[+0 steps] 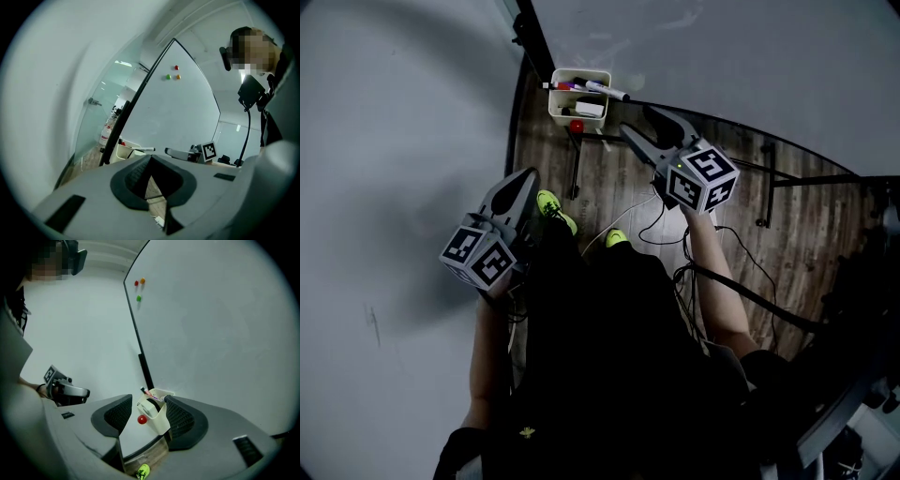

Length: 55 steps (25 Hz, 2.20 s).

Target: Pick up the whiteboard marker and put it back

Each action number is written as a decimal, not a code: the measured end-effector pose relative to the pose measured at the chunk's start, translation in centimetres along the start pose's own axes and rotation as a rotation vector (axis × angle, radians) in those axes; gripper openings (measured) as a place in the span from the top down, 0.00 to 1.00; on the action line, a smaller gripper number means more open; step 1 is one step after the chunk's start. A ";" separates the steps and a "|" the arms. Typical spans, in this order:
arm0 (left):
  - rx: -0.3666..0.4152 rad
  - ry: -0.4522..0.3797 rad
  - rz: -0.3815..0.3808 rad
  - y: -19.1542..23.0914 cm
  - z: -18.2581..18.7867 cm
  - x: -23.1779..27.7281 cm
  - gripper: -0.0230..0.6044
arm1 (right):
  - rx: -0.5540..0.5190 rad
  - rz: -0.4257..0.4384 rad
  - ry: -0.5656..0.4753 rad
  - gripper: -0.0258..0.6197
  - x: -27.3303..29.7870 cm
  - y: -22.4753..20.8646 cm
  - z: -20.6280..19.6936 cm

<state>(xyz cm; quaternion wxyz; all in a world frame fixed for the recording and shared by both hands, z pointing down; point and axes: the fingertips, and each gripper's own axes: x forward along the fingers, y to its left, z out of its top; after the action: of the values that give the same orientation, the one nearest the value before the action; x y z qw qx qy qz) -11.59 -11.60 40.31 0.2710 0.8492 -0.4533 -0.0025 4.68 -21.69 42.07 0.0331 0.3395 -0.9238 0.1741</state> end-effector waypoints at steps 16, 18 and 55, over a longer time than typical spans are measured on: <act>0.050 0.043 0.039 -4.9 -1.4 -1.7 0.91 | 0.038 0.065 0.056 0.97 -7.8 2.2 -4.8; 0.050 0.060 0.024 -5.3 -1.9 -1.2 0.91 | 0.056 0.074 0.061 0.97 -8.4 2.5 -5.7; 0.049 -0.023 -0.170 -10.7 -7.5 -20.9 0.91 | -0.100 0.090 0.052 0.98 -14.9 28.9 -8.8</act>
<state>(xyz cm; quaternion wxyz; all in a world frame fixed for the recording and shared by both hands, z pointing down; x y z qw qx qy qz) -13.78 12.67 36.74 0.2439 0.8908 -0.3826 -0.0242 -2.80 10.98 39.01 0.0661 0.2909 -0.9445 0.1378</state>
